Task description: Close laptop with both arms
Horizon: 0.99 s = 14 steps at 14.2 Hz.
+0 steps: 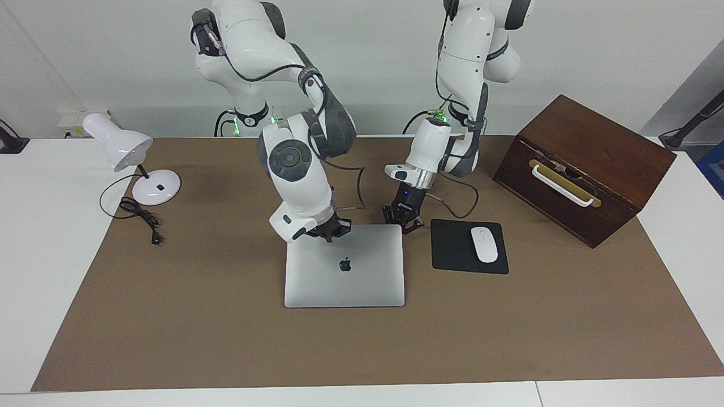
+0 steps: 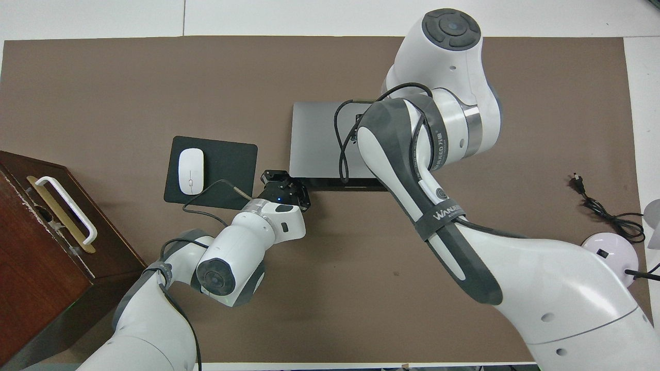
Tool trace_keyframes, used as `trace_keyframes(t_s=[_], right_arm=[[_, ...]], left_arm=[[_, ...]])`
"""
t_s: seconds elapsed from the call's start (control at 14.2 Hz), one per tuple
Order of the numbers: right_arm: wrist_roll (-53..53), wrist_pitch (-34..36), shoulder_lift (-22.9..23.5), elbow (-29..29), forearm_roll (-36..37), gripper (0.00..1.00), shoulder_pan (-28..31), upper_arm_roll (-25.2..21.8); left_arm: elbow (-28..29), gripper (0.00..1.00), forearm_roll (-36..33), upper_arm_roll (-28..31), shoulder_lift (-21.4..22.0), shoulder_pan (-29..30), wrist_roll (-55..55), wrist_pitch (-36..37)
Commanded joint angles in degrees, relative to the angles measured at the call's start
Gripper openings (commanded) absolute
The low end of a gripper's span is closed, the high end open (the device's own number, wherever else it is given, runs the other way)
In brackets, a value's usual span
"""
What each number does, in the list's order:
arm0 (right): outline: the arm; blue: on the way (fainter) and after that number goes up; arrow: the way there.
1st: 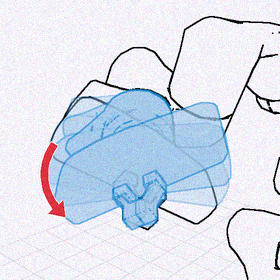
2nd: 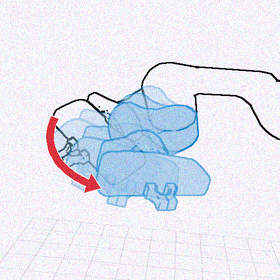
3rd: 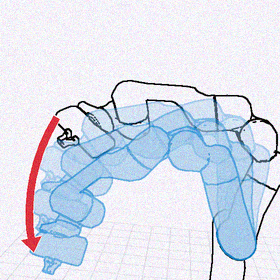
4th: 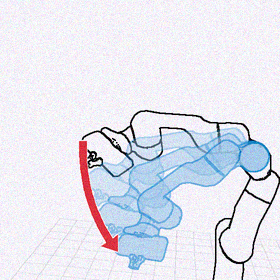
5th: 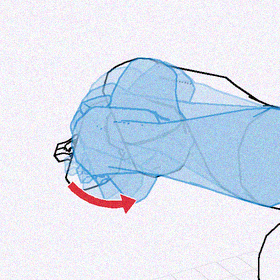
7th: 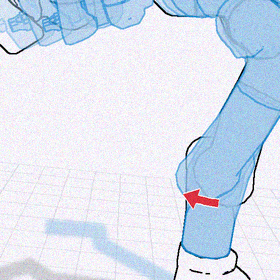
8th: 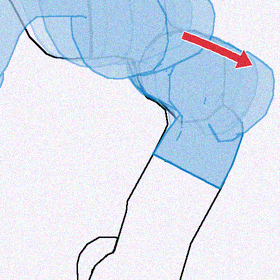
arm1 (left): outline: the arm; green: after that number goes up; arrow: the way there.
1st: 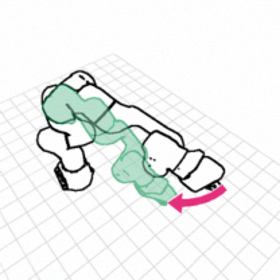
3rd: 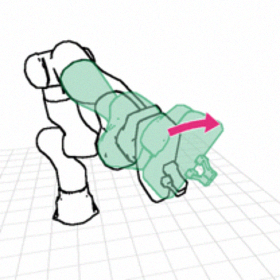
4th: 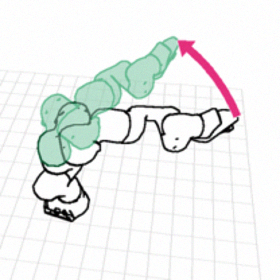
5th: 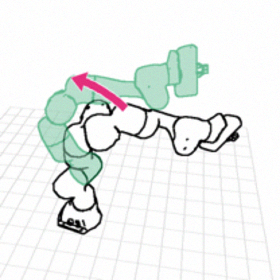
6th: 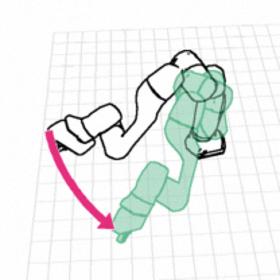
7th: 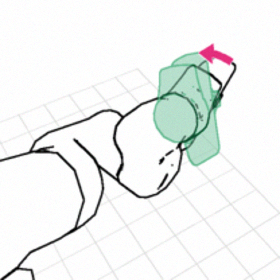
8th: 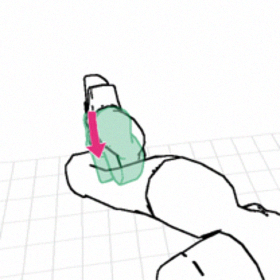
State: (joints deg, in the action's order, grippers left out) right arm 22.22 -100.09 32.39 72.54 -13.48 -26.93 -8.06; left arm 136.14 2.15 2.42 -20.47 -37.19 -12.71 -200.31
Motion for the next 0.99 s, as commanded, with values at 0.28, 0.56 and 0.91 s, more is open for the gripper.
trace_keyframes(t_s=[0.28, 0.56, 0.91], right_arm=[[-10.60, 2.35, -4.52, -0.56, 1.26, 0.00, 1.53, -3.80], [-16.49, 6.13, -8.47, -2.05, 6.96, 0.00, 3.28, -5.12], [-25.72, 8.42, -12.87, -2.14, 11.64, 0.07, 6.36, -5.21]], left_arm=[[0.09, 0.00, 0.04, 0.22, -2.55, 1.07, 3.03, -0.34], [0.36, 0.00, 0.04, 0.22, -1.59, 1.07, 3.39, 0.62], [0.18, 0.00, 0.04, 0.13, 6.21, 2.30, 3.22, 14.99]])
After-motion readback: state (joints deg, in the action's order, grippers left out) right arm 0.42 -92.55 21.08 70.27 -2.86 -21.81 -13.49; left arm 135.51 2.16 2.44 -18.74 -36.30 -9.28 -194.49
